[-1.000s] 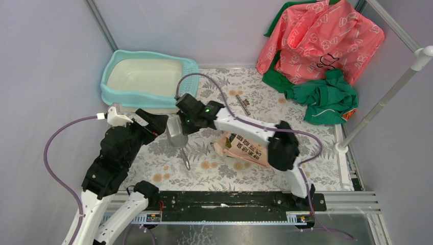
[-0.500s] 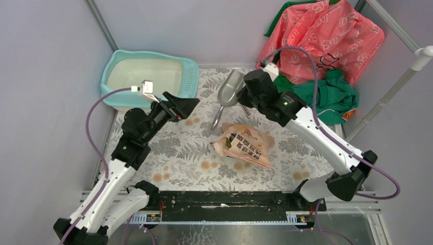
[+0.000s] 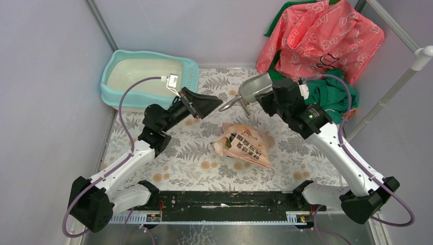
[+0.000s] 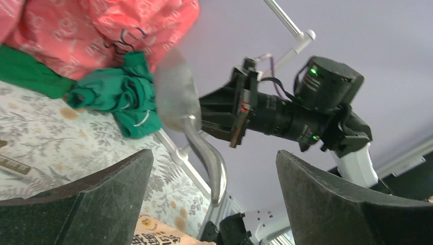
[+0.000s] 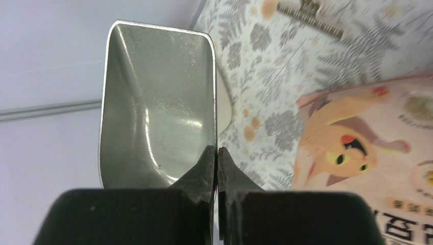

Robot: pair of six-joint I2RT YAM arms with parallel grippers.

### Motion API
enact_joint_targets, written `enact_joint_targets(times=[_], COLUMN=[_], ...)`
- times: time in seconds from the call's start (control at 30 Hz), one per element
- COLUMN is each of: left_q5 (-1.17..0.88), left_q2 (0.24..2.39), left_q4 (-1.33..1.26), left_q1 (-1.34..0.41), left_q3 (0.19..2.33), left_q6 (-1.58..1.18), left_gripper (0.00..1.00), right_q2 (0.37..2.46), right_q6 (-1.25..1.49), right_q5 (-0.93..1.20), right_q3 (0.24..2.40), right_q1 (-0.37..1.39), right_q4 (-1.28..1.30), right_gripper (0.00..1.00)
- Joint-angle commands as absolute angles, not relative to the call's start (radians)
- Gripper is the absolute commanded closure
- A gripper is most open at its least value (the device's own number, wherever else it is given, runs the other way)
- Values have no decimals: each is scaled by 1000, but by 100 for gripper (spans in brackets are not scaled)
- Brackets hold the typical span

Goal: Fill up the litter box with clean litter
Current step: Pick up the spatula from the center of the board.

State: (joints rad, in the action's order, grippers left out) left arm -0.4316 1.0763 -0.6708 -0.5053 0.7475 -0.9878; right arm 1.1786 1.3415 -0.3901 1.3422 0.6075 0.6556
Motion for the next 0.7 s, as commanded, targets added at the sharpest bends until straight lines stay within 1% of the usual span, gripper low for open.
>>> enact_joint_targets(times=[0.0,0.2,0.33,0.67], left_q5=[-480,-462,-413,-188], left_q2=[1098,1102,1101,1140], left_q4=[-821,-798,-749,-554], left_q1=[-548,-583,-600,-706], left_q3=[741,726,729,789], left_q6=[-982,-956,-923,-804], left_gripper=[1,1,7,17], right_q2=[1200,1208,1199,1189], right_q6=[1470,1498,1503,1505], right_q5=[-233,-199,-203,-235], right_q3=[1298,1254,1243,1230], right_q1=[606,605,605,605], right_q4=[486,440,426,423], right_gripper=[100,100,100,100])
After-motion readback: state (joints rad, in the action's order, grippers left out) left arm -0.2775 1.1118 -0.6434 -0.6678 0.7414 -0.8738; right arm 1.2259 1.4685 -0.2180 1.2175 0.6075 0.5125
